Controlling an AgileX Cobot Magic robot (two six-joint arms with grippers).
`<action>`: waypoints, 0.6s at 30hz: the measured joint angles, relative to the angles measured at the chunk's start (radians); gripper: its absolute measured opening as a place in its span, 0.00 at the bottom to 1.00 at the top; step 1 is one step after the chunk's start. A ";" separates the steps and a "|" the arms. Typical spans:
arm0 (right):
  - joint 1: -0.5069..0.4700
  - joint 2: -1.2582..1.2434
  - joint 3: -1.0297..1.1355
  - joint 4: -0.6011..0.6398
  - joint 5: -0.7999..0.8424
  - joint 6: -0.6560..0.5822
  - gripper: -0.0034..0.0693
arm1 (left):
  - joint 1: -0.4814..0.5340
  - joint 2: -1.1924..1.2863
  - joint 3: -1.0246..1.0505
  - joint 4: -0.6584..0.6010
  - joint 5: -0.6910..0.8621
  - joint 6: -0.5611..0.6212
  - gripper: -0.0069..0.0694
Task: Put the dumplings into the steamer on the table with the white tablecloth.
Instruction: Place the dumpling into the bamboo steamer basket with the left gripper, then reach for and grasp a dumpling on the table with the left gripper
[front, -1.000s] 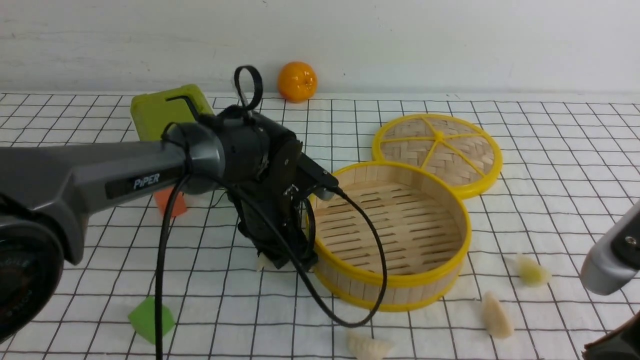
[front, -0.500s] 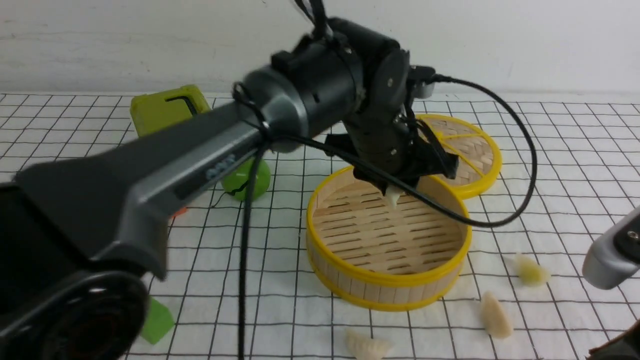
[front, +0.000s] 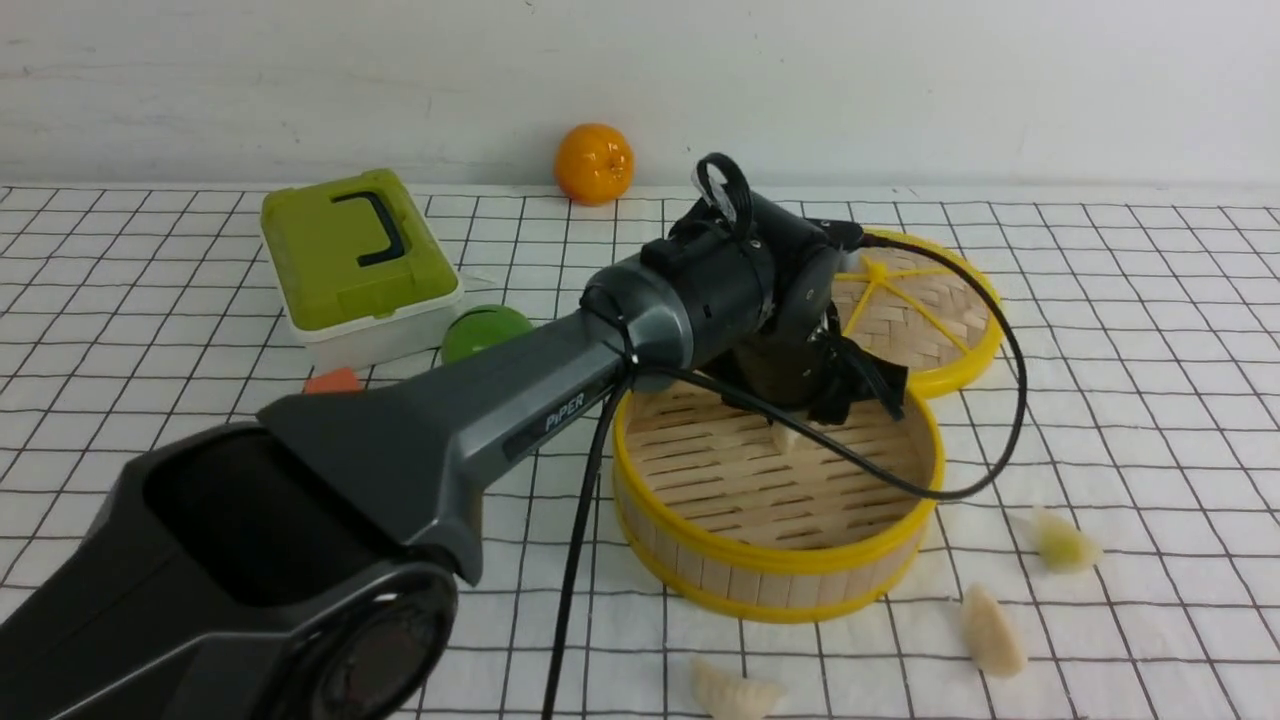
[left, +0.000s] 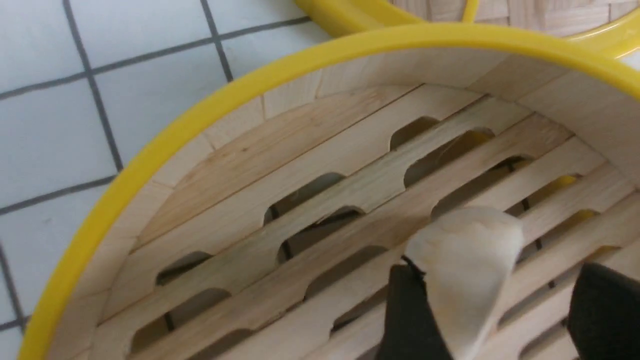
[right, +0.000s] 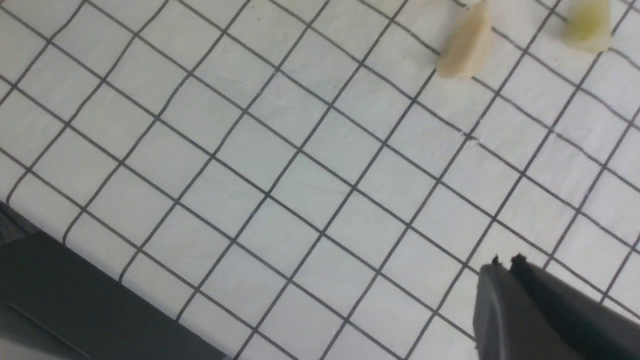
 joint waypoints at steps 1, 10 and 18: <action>0.000 -0.012 0.000 -0.007 0.001 0.000 0.07 | 0.000 -0.018 -0.016 0.000 0.032 0.009 0.68; 0.000 -0.027 0.000 -0.019 -0.002 0.000 0.08 | -0.030 -0.235 -0.077 -0.077 0.322 0.285 0.69; 0.000 -0.027 0.000 -0.012 -0.038 0.027 0.09 | -0.108 -0.449 0.283 -0.250 0.339 0.544 0.69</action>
